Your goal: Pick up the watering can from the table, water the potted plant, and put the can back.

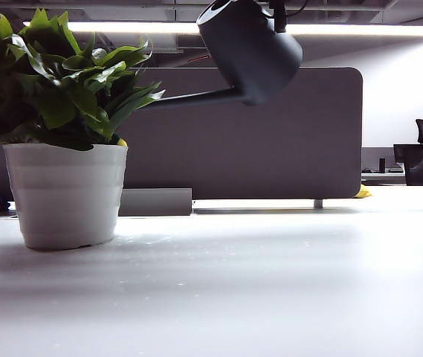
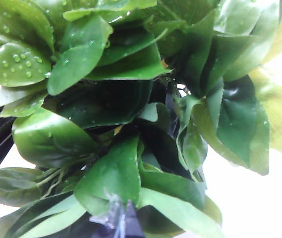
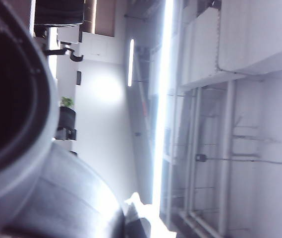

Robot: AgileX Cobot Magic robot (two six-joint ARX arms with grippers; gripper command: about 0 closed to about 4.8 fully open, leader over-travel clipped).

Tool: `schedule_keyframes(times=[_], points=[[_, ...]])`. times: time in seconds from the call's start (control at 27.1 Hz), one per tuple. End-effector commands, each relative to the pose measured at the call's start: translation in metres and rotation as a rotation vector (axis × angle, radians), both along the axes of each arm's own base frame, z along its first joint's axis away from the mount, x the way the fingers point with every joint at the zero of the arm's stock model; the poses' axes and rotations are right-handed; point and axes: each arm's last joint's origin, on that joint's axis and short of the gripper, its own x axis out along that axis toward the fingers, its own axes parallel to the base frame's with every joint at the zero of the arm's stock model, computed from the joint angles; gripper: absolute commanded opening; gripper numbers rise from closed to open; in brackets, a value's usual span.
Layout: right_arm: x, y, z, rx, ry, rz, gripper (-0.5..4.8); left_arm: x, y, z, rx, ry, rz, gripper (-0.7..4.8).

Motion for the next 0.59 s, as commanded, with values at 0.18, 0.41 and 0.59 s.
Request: schedule_keyframes(times=[0.18,0.41,0.59], points=[[-0.009,-0.006,0.021,0.273,0.011,0.0,-0.05,0.0,0.0,0.001,-0.003,-0.01,0.003,-0.06],[-0.013,-0.026,0.029,0.588,0.18,0.001,-0.05,0.0,0.0,0.002,-0.004,-0.012,0.003,-0.06],[-0.036,-0.049,0.05,0.903,0.352,0.019,-0.05,-0.002,-0.005,0.007,-0.034,-0.067,-0.034,-0.06]])
